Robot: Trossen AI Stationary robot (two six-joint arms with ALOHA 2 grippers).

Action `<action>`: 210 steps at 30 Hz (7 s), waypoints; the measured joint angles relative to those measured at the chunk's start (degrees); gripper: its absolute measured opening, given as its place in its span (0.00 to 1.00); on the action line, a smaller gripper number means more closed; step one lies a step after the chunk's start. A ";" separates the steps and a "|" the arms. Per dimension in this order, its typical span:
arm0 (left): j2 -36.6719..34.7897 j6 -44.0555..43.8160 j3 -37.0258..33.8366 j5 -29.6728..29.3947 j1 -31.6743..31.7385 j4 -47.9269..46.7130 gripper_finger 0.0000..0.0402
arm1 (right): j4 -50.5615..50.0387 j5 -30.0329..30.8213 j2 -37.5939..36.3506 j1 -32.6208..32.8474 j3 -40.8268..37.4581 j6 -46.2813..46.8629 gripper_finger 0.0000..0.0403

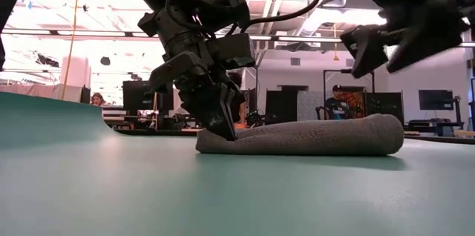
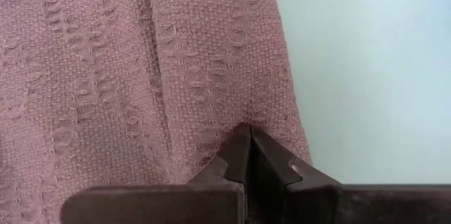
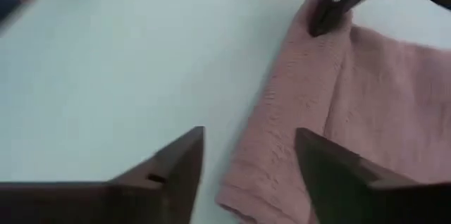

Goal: Roll towel
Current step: Roll the gray towel

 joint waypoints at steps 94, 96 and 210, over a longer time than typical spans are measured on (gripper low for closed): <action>0.87 -8.07 -0.56 25.11 2.21 6.83 0.00 | -11.14 -25.12 19.37 -12.67 3.94 6.27 0.17; 0.87 -8.82 -0.62 25.62 2.19 7.27 0.00 | -11.48 -28.40 19.37 -14.81 3.57 6.00 0.17; 4.37 -27.02 -11.13 18.36 1.05 41.83 0.00 | -25.16 -41.35 19.19 -31.67 2.23 30.87 0.17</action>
